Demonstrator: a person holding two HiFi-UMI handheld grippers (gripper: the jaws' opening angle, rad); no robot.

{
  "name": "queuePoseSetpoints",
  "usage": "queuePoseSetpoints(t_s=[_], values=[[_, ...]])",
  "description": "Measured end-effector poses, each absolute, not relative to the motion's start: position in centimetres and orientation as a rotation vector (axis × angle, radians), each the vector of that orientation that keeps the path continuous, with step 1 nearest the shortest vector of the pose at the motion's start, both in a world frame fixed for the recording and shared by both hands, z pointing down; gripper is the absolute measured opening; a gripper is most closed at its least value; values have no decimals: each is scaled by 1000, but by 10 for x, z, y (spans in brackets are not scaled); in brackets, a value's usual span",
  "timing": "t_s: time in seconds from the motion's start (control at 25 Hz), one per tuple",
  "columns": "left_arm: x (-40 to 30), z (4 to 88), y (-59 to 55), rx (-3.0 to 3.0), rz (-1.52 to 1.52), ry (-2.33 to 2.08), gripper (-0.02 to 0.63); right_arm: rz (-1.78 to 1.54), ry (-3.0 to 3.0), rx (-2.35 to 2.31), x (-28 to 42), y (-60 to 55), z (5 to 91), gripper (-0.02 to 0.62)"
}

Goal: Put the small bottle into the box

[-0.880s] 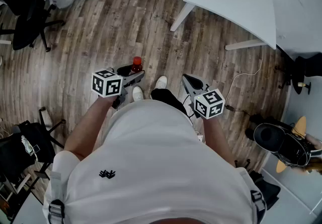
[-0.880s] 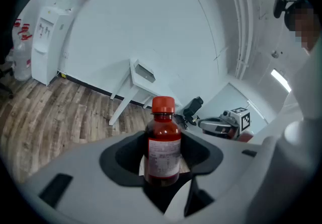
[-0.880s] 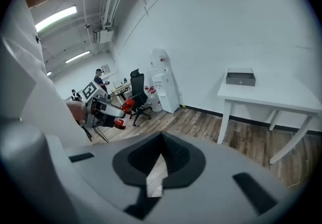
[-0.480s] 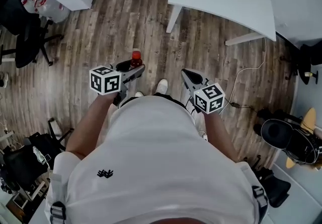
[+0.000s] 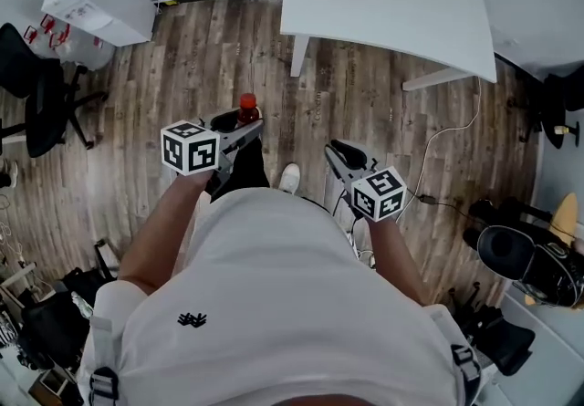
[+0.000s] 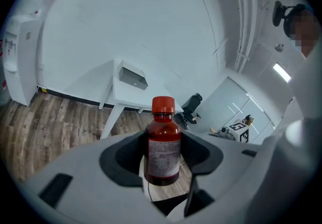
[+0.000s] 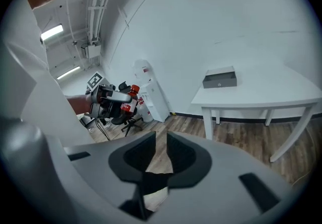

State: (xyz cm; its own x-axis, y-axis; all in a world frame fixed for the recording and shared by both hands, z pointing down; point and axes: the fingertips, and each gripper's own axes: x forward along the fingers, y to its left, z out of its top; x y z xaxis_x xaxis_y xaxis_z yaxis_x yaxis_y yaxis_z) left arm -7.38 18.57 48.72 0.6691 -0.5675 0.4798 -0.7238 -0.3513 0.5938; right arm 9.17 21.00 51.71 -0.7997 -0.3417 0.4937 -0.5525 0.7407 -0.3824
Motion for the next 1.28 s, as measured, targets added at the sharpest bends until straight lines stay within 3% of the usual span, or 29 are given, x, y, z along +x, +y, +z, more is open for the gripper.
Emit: queuePoseSetpoints(t_s=[0.28, 0.68, 1.28], values=[[-97, 490, 70, 2082, 253, -897, 222, 757, -2510, 890, 63, 125, 500, 14], [-109, 492, -59, 2083, 283, -749, 222, 792, -2403, 1150, 40, 53, 482, 8], [-57, 513, -218, 1982, 312, -910, 222, 780, -2483, 1041, 97, -65, 477, 8]])
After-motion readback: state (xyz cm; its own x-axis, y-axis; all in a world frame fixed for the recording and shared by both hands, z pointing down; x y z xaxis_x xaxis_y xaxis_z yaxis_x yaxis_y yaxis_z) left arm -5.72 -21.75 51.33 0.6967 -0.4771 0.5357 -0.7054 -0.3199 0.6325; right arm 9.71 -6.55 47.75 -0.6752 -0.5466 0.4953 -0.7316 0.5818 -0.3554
